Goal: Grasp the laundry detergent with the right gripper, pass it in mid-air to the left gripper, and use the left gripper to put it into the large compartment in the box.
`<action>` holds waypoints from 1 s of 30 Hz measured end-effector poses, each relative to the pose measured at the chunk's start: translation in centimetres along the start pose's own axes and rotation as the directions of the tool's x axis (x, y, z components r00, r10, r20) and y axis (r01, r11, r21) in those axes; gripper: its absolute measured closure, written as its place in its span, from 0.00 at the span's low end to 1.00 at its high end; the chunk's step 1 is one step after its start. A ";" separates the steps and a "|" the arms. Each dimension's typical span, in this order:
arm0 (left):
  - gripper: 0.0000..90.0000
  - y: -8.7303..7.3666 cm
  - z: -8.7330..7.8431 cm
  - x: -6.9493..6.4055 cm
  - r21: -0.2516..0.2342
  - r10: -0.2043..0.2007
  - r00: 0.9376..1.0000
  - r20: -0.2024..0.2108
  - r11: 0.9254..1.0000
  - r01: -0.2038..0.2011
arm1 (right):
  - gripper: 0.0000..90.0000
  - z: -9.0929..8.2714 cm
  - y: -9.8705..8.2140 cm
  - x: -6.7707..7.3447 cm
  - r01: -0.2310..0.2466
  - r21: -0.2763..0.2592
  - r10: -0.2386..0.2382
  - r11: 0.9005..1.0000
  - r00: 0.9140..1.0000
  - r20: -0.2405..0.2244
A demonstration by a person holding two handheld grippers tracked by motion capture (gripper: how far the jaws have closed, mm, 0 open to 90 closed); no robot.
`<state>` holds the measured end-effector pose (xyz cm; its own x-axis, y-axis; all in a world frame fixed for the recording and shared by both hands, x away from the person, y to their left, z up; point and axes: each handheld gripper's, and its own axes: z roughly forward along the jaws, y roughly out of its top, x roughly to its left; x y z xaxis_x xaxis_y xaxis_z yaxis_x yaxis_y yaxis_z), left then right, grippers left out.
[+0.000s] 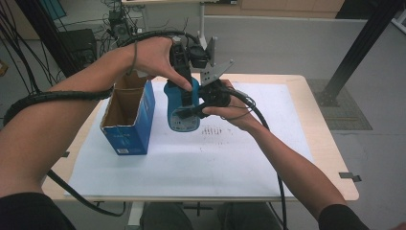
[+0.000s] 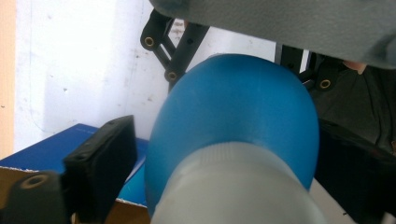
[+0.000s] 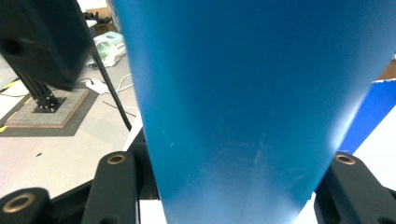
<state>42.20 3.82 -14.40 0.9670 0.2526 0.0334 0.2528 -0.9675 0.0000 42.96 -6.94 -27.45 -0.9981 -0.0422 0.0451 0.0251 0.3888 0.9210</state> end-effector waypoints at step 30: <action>0.40 0.1 0.0 0.0 -0.002 0.011 1.000 -0.004 1.000 -0.011 | 0.50 0.0 -0.1 0.0 0.007 -0.003 -0.007 1.000 1.000 0.002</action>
<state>42.19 3.74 -14.42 0.9695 0.2423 0.0370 0.2424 -0.9702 0.0014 42.94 -7.04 -27.56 -0.9984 -0.0432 0.0377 0.0182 0.3858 0.9224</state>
